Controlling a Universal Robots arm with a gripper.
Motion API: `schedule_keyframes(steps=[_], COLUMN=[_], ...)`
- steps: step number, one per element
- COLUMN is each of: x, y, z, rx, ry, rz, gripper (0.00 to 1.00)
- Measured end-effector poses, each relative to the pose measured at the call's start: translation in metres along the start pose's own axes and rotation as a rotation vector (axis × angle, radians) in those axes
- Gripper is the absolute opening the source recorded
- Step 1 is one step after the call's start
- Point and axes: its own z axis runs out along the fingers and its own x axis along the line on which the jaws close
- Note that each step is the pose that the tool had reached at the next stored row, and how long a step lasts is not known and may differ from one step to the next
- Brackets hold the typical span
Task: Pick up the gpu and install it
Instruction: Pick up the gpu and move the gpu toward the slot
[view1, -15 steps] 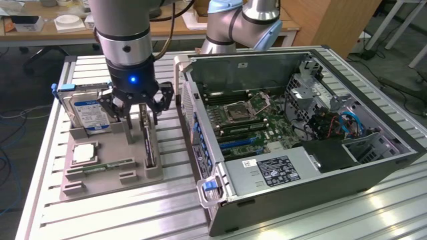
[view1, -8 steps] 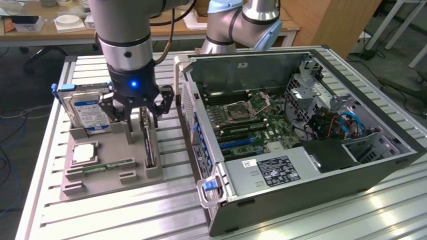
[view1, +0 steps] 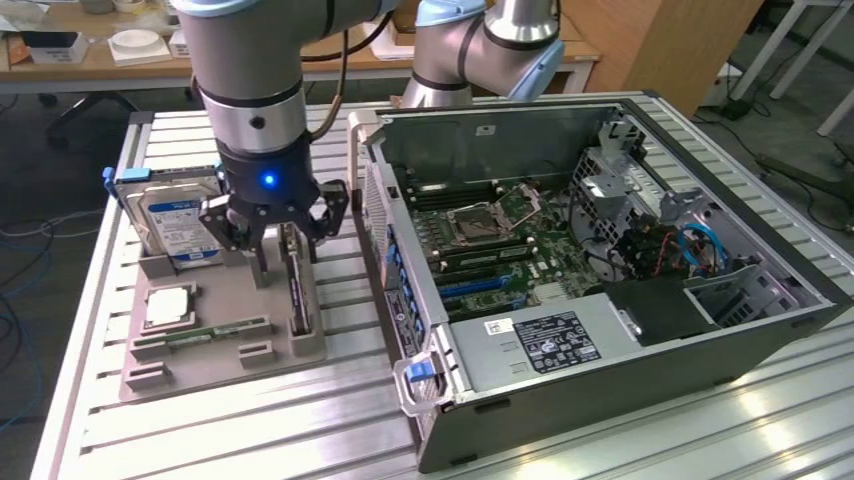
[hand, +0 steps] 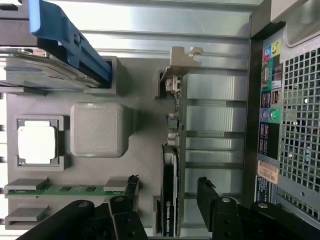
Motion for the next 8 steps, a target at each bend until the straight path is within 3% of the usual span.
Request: schedule_keyframes(steps=[8], x=[0.0], y=[-0.0005], z=[0.0144], rx=[0.0], ry=[0.0001], rz=[0.0], gripper=[0.59])
